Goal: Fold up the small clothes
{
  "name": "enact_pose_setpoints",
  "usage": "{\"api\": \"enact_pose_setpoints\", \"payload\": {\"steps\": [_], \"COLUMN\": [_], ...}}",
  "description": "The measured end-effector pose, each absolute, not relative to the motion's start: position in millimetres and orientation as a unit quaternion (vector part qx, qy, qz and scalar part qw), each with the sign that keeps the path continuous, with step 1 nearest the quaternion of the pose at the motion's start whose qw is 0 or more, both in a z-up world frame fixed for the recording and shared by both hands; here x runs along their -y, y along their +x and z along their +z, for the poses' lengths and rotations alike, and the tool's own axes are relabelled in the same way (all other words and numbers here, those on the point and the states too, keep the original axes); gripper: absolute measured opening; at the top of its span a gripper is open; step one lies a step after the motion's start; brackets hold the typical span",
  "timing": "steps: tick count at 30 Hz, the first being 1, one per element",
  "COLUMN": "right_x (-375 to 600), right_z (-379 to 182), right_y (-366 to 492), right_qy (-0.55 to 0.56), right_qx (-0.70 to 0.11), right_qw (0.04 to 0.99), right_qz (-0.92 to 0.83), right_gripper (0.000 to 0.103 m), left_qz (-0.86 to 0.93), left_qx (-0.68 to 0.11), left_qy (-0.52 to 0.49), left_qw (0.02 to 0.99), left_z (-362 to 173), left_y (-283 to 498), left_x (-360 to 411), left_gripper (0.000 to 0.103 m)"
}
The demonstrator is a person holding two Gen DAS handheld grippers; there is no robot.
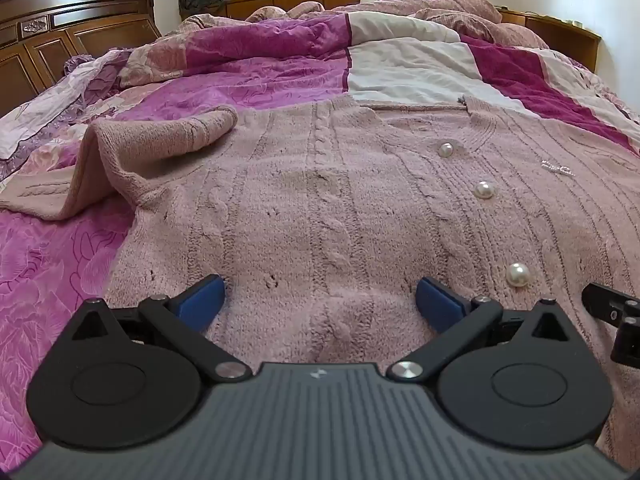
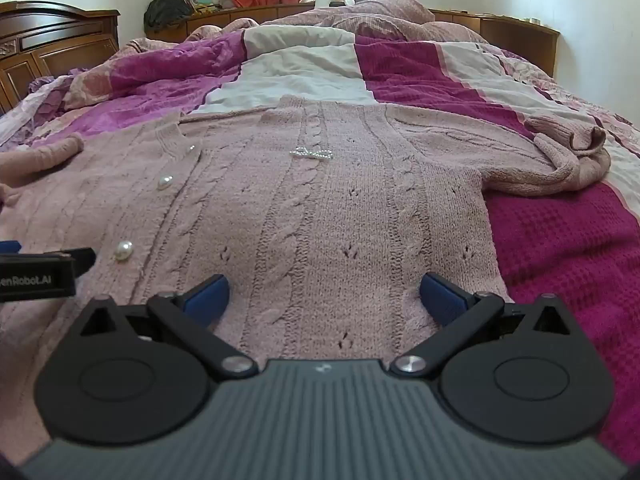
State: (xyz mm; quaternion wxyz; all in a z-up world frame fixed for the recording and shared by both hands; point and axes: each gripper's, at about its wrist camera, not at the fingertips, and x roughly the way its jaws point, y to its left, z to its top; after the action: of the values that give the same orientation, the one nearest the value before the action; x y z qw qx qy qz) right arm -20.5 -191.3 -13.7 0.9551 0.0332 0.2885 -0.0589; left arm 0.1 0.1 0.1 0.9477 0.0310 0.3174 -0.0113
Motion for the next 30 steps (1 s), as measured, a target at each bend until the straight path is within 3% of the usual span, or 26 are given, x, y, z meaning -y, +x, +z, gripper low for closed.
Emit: {"api": "enact_pose_setpoints", "payload": {"steps": [30], "right_x": [190.2], "right_z": [-14.7], "right_y": [-21.2], "right_qy": [0.032], "right_qx": [-0.287], "right_qw": [0.955], "right_qz": [-0.059], "right_gripper": [0.103], "left_qz": [-0.01], "left_qx": [-0.316], "left_qy": [0.034], "left_qw": [0.948], "left_z": [0.0], "left_y": [0.1], "left_x": [0.1], "left_gripper": [0.103]}}
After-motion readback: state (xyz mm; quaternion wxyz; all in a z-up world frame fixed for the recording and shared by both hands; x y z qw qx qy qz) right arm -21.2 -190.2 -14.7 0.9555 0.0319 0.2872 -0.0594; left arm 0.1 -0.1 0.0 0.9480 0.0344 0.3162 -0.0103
